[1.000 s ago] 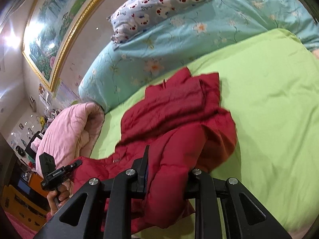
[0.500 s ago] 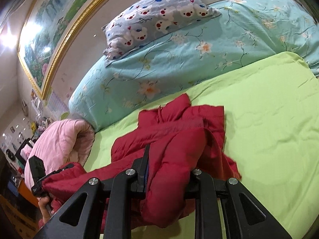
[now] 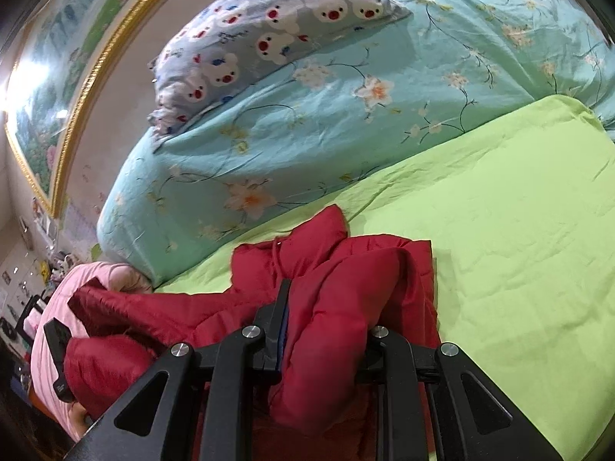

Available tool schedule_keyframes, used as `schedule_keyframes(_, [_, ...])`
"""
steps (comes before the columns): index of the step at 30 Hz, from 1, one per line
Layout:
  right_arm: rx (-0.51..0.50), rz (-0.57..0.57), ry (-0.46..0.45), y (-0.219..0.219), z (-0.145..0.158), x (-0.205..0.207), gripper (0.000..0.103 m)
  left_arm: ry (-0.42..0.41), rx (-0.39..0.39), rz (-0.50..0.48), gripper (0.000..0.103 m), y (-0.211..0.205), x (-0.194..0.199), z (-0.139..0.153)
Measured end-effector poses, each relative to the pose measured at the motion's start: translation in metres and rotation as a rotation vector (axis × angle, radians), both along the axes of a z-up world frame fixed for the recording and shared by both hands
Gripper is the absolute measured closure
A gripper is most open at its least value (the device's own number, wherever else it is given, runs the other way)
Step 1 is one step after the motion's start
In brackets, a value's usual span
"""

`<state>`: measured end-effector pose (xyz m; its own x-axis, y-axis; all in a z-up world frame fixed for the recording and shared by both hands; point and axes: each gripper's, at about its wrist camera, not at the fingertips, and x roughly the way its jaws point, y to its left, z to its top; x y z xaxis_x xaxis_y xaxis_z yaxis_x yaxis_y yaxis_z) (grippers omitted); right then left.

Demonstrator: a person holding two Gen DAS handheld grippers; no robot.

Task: Fold large clothes
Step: 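Grasp the hem with both tools and lift it toward the collar, then lay the hem over the collar and open both tools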

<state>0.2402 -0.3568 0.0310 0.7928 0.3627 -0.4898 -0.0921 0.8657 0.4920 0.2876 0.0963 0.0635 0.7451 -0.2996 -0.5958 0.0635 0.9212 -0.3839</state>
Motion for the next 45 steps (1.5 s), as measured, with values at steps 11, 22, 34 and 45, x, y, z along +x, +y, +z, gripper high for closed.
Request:
schedule_keyframes(11, [0.007,-0.072,0.088,-0.008,-0.032,0.074,0.082,0.09,0.002,0.043,0.088,0.007,0.076,-0.034])
schedule_keyframes(22, [-0.028,-0.089,0.125,0.002,-0.054,0.126,0.082,0.126,0.012,0.057,0.088,0.016,0.113,-0.047])
schedule_keyframes(34, [0.015,-0.105,0.173,-0.004,-0.076,0.159,0.082,0.183,-0.02,0.04,0.084,0.024,0.136,-0.055])
schedule_keyframes(45, [0.027,-0.127,0.2,0.004,-0.088,0.177,0.081,0.118,-0.006,0.06,0.072,0.033,0.106,-0.025])
